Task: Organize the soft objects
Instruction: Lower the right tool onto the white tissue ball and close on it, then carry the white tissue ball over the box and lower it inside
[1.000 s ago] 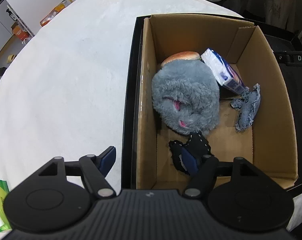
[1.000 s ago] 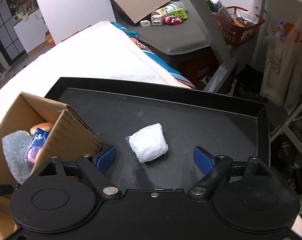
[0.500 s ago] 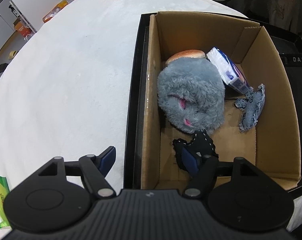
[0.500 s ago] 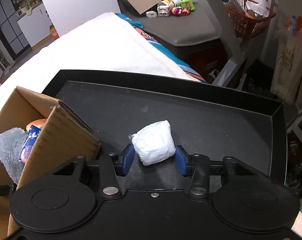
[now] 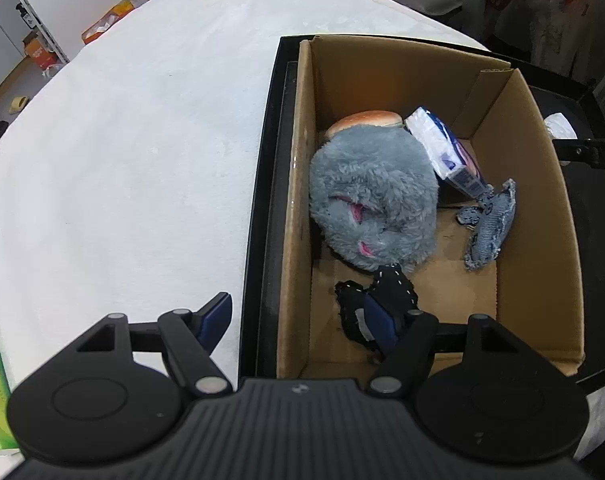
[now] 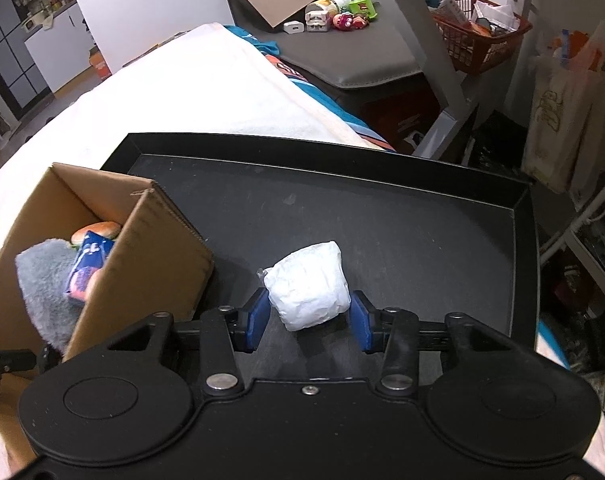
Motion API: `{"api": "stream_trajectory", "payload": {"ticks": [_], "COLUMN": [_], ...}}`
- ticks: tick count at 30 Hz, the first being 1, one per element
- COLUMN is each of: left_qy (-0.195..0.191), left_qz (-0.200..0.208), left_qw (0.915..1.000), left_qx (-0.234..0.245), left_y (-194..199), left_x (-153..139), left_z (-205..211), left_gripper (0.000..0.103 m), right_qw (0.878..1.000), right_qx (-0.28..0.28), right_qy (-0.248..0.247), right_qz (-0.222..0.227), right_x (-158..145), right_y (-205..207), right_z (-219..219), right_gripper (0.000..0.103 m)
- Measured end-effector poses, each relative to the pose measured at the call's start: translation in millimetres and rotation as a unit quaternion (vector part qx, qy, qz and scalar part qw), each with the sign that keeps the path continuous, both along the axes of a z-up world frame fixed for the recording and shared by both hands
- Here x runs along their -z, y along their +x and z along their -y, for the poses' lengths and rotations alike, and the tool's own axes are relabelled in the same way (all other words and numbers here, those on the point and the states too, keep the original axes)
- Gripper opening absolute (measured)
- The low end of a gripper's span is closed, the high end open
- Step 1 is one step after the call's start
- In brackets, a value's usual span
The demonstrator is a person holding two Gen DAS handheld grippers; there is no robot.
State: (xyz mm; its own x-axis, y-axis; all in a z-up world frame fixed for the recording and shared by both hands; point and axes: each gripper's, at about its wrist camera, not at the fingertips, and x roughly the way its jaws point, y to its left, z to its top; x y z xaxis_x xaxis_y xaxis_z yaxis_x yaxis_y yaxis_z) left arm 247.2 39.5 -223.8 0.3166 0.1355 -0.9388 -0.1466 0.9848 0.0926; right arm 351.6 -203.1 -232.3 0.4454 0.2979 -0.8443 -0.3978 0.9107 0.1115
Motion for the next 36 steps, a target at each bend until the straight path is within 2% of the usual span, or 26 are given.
{"api": "stream_trajectory", "payload": {"ticks": [15, 20, 26, 36], "left_qy": [-0.041, -0.058, -0.070, -0.085], "left_qz": [0.022, 0.028, 0.043, 0.057], "left_qw": [0.9989, 0.9980, 0.9966, 0.9945], "left_qx": [0.001, 0.000, 0.006, 0.019], "left_y": [-7, -9, -13, -21], "left_x": [-18, -23, -28, -33], "left_z": [-11, -16, -20, -23], "left_gripper": [0.071, 0.081, 0.085, 0.085], "right_qw": [1.000, 0.999, 0.999, 0.999], "right_qx": [0.031, 0.032, 0.031, 0.029], "right_qy": [-0.003, -0.003, -0.003, 0.010], "right_qz": [0.003, 0.009, 0.018, 0.018], "right_x": [-40, -55, -72, -92], "right_y": [-27, -37, -45, -62], "right_z": [2, -3, -10, -24], "right_gripper": [0.042, 0.042, 0.042, 0.042]}}
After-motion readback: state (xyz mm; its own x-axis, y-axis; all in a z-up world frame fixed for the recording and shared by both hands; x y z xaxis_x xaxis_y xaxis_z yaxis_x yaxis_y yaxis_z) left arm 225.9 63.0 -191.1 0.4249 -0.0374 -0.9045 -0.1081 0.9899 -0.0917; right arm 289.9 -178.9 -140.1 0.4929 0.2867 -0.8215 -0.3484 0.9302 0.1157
